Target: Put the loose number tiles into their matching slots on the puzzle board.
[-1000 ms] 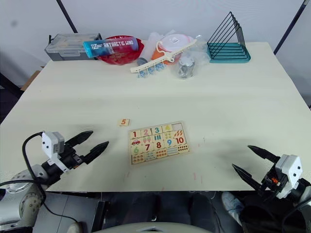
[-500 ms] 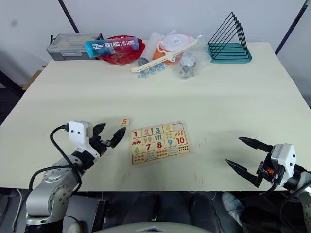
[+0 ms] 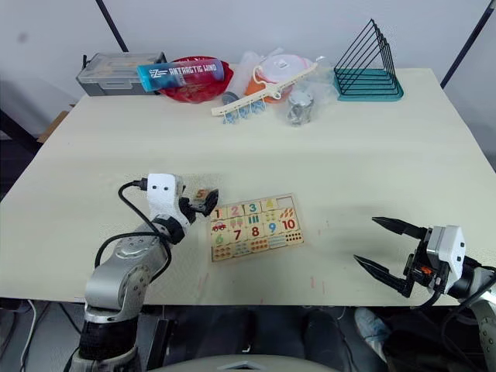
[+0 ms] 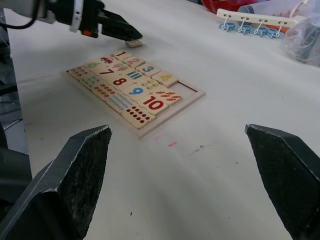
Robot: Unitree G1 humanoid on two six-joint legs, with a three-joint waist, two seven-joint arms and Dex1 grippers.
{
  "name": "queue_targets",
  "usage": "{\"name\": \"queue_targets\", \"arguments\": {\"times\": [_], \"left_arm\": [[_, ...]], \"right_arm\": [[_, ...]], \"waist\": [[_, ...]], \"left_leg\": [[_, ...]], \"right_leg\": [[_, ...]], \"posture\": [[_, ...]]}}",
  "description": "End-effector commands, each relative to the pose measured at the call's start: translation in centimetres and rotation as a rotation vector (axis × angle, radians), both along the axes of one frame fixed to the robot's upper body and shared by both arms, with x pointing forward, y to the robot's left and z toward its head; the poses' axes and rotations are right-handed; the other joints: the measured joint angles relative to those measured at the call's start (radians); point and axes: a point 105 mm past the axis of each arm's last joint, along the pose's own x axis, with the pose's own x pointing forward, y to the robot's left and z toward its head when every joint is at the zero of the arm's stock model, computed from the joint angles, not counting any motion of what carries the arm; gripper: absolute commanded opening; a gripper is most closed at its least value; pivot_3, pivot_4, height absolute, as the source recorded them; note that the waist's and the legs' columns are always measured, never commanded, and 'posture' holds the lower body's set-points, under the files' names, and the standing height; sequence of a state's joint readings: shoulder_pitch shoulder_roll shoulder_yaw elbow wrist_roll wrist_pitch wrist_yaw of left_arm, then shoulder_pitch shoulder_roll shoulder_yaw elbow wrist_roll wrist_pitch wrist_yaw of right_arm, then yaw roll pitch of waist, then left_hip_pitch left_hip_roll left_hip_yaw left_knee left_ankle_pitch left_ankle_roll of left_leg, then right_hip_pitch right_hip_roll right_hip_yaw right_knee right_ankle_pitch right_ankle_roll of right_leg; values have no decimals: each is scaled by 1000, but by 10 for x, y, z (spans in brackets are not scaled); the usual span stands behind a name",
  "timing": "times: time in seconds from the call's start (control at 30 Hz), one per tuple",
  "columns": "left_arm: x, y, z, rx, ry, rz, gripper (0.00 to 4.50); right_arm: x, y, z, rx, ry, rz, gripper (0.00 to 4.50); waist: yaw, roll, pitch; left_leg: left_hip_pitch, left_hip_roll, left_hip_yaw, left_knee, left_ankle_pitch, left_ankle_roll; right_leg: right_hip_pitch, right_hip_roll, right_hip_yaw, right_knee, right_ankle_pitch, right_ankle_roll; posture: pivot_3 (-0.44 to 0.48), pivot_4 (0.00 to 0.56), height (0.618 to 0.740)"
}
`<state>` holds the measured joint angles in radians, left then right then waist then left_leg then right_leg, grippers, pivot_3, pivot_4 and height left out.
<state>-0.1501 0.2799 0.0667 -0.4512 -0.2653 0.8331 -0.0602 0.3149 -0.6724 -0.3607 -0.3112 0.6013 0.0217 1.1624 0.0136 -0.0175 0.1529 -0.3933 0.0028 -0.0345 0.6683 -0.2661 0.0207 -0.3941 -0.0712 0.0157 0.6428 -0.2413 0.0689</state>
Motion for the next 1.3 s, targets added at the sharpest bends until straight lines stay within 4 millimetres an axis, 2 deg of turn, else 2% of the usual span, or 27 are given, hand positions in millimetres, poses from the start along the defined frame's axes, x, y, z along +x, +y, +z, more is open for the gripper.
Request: {"name": "queue_targets", "arguments": {"times": [0.03, 0.53, 0.63, 0.77, 0.8, 1.0, 1.3], "left_arm": [[3, 1, 5, 12, 11, 33, 4483], [10, 2, -15, 29, 118, 105, 4483], [9, 4, -17, 36, 130, 109, 3607], [7, 5, -19, 31, 139, 113, 1650], [7, 6, -19, 32, 136, 115, 1541], [2, 15, -9, 40, 86, 134, 1550], [-35, 46, 8, 78, 50, 197, 1550]], "right_arm": [[0, 1, 8, -11, -30, 21, 4500], [-2, -2, 7, -23, -19, 26, 4500], [-1, -1, 7, -21, -19, 26, 4500], [-1, 1, 5, -21, -18, 29, 4500], [-1, 1, 5, -21, -18, 29, 4500], [-1, 3, 7, -16, -27, 45, 4500], [5, 14, 10, -15, -42, 113, 4500]], "waist": [[0, 0, 0], [0, 0, 0], [0, 0, 0], [0, 1, -1], [0, 1, -1], [-2, 2, -1], [0, 1, -1]], "left_leg": [[0, 0, 0, 0, 0, 0], [0, 0, 0, 0, 0, 0], [0, 0, 0, 0, 0, 0], [0, 0, 0, 0, 0, 0], [0, 0, 0, 0, 0, 0], [0, 0, 0, 0, 0, 0], [0, 0, 0, 0, 0, 0]], "right_leg": [[0, 0, 0, 0, 0, 0], [0, 0, 0, 0, 0, 0], [0, 0, 0, 0, 0, 0], [0, 0, 0, 0, 0, 0], [0, 0, 0, 0, 0, 0], [0, 0, 0, 0, 0, 0], [0, 0, 1, 0, 0, 0]], "posture": [[0, 150, 740], [0, 150, 740], [0, 150, 740], [0, 150, 740], [0, 150, 740], [0, 150, 740], [0, 150, 740]]}}
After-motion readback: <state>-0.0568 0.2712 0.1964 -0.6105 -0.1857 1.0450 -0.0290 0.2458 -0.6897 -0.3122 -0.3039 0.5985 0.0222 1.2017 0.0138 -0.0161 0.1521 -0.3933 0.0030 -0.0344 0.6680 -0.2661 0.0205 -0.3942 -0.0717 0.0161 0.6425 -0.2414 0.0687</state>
